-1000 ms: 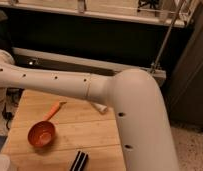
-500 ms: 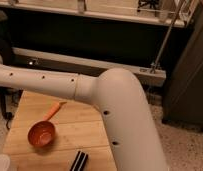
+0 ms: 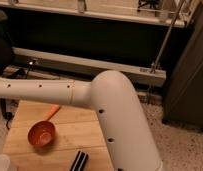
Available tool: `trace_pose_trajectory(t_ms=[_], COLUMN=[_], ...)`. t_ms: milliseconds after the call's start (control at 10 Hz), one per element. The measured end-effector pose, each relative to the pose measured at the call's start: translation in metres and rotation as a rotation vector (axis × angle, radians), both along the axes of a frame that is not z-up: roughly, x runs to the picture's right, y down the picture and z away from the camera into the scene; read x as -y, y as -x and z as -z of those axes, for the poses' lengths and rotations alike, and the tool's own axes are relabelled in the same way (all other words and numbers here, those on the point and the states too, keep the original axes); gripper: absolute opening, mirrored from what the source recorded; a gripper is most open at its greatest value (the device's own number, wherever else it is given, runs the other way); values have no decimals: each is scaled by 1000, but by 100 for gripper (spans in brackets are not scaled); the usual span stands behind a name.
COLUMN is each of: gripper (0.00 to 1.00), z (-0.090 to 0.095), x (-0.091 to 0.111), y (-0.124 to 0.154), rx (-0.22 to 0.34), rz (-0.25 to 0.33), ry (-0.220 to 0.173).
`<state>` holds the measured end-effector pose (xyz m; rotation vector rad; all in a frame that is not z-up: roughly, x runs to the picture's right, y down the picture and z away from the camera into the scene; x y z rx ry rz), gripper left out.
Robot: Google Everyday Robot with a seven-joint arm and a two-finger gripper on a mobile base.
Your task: Place the white sponge in the ceramic cup
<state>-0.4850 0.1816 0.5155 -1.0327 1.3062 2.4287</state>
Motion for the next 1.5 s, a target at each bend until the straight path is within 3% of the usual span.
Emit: trace_pose_trajectory(t_ms=[500, 900, 1500], gripper=[0, 0, 0], z=[-5, -24, -53], x=[-30, -40, -46], y=[-19, -24, -28], rx=[19, 37, 59], rz=[-18, -39, -87], ry=[23, -1, 2])
